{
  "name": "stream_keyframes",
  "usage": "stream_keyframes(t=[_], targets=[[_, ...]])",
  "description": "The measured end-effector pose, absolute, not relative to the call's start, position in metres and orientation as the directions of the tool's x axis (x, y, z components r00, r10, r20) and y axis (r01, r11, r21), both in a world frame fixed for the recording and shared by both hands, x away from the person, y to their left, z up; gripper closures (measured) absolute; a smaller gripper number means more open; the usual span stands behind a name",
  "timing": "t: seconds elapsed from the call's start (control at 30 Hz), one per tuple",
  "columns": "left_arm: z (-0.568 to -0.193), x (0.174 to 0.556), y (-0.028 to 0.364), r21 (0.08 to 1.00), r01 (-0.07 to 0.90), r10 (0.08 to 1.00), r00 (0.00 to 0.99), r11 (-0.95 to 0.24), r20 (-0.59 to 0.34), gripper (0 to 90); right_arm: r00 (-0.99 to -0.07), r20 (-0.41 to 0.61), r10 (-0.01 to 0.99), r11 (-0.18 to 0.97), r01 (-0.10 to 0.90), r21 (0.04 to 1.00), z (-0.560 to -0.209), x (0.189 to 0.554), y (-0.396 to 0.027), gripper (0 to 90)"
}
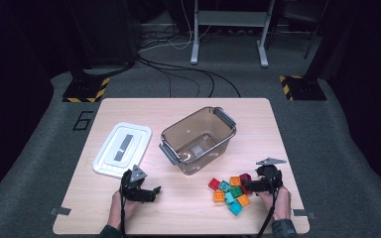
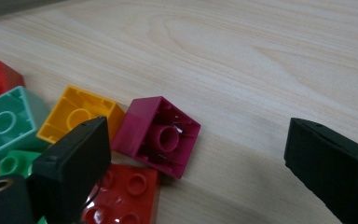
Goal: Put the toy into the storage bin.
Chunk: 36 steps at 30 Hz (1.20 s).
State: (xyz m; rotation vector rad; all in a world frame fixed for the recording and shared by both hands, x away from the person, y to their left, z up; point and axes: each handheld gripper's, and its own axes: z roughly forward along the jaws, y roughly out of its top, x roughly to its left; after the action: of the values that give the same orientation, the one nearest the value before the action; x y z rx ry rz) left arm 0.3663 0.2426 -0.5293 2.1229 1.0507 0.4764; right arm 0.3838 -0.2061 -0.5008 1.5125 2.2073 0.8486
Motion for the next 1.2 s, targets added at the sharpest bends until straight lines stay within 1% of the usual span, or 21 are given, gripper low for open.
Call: stream_keyframes(t=[0.07, 0.27, 0.3, 0.37, 0.5, 0.57, 0.63, 0.87, 1.2], targets=[[-0.529, 0.366, 0.243, 0.733, 0.536, 0.799, 0.601, -0.417, 0.015, 9.4, -0.376, 0.049, 0.925, 0.263, 0.73, 0.631, -0.503, 0.387, -0.204, 8.0], [-0.529, 0.366, 0.242, 0.733, 0.539, 0.8, 0.6, -0.416, 0.013, 9.5, -0.374, 0.035, 0.927, 0.274, 0.737, 0.618, -0.506, 0.395, -0.202, 15.6], [-0.529, 0.366, 0.242, 0.733, 0.539, 0.8, 0.6, -0.416, 0.012, 9.5, -0.385, 0.032, 0.922, 0.286, 0.736, 0.614, -0.507, 0.396, -0.202, 19.5], [-0.529, 0.366, 0.242, 0.733, 0.538, 0.8, 0.6, -0.416, 0.013, 9.7, -0.385, 0.029, 0.923, 0.289, 0.74, 0.608, -0.508, 0.397, -0.2, 22.1], [-0.529, 0.365, 0.242, 0.733, 0.54, 0.798, 0.603, -0.414, 0.007, 10.6, -0.394, 0.018, 0.919, 0.303, 0.734, 0.608, -0.508, 0.398, -0.199, 31.9], [-0.529, 0.365, 0.243, 0.733, 0.535, 0.795, 0.606, -0.42, 0.013, 10.8, -0.398, 0.014, 0.917, 0.307, 0.729, 0.611, -0.508, 0.398, -0.199, 34.4], [-0.529, 0.365, 0.242, 0.732, 0.54, 0.797, 0.603, -0.415, 0.006, 10.8, -0.393, 0.01, 0.919, 0.306, 0.73, 0.611, -0.508, 0.398, -0.2, 38.9], [-0.529, 0.365, 0.243, 0.733, 0.536, 0.795, 0.606, -0.419, 0.012, 10.9, -0.403, 0.015, 0.915, 0.309, 0.724, 0.616, -0.507, 0.398, -0.203, 40.3], [-0.529, 0.364, 0.242, 0.735, 0.535, 0.797, 0.604, -0.417, 0.012, 11.0, -0.391, 0.023, 0.92, 0.291, 0.723, 0.626, -0.507, 0.396, -0.204, 40.7]])
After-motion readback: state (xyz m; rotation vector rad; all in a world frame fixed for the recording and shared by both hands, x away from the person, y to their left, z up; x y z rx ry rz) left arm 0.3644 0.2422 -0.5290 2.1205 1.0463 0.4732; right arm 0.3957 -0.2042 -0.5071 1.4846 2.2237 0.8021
